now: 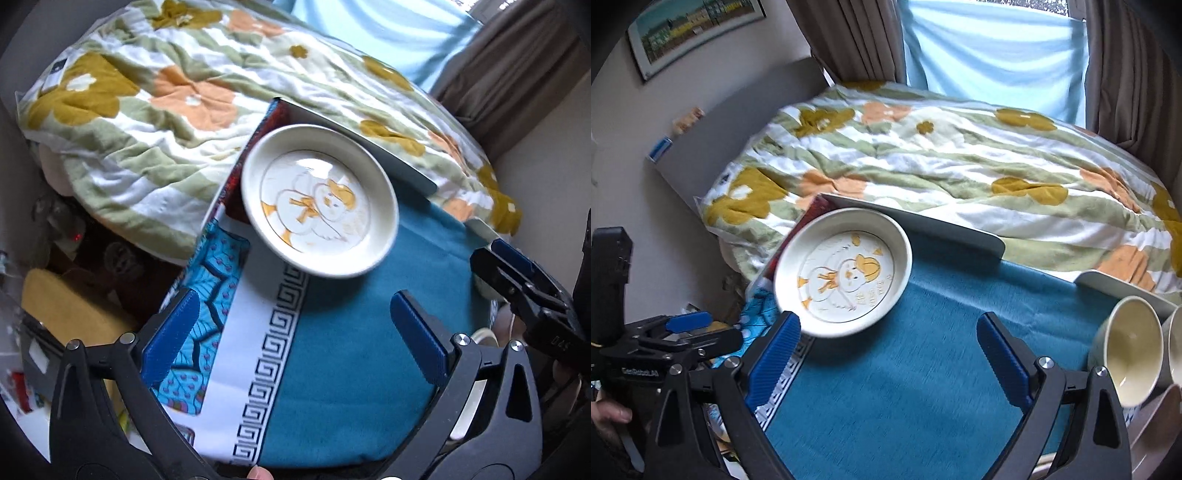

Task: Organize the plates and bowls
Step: 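Move the open left gripper to the small duck-print plate, then close the left gripper on the duck-print plate rim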

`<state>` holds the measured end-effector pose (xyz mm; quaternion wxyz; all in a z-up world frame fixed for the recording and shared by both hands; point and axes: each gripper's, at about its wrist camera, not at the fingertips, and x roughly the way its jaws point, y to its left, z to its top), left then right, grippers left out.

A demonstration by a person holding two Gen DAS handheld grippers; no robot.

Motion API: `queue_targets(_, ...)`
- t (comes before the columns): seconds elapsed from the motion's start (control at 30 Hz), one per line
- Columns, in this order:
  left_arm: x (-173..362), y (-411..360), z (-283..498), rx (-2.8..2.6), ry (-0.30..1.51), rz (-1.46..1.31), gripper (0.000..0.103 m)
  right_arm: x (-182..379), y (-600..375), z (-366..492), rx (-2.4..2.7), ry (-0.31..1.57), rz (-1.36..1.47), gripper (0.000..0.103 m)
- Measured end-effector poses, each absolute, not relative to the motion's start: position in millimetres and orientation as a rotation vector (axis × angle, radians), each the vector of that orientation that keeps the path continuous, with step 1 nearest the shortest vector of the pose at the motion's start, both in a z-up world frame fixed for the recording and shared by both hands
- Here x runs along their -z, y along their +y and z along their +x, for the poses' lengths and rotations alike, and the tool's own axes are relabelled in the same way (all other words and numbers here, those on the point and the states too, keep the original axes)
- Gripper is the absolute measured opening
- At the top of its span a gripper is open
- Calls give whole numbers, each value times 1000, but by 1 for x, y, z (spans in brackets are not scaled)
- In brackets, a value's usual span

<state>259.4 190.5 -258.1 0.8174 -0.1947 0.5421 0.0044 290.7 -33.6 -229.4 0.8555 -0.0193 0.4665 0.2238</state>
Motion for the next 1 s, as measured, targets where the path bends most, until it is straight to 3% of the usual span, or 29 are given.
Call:
queue_targets(0.6,296,204,281,-153,1128,-648,101,285,2,365,-575,1132,-237,95)
queue_targets(0.67,299,203,282,-183,1123,-648,95,290,5,373,-593,1141,-243,95)
queue_targets(0.73,301,199,285,-223,1118,-618,73,293,7,378,-620,1141,-247,95)
queue_targets(0.8,306,197,289,-251,1128,-604,71,298,10,384,-650,1140,-253,94)
queue_targets(0.87,314,198,292,-256,1114,-650,68,301,13,388,-679,1132,-259,88)
queue_targets(0.93,322,199,294,-260,1095,-677,54,305,15,391,-704,1125,-264,77)
queue_targets(1.0,328,198,295,-271,1088,-674,47,310,17,395,-719,1129,-259,67)
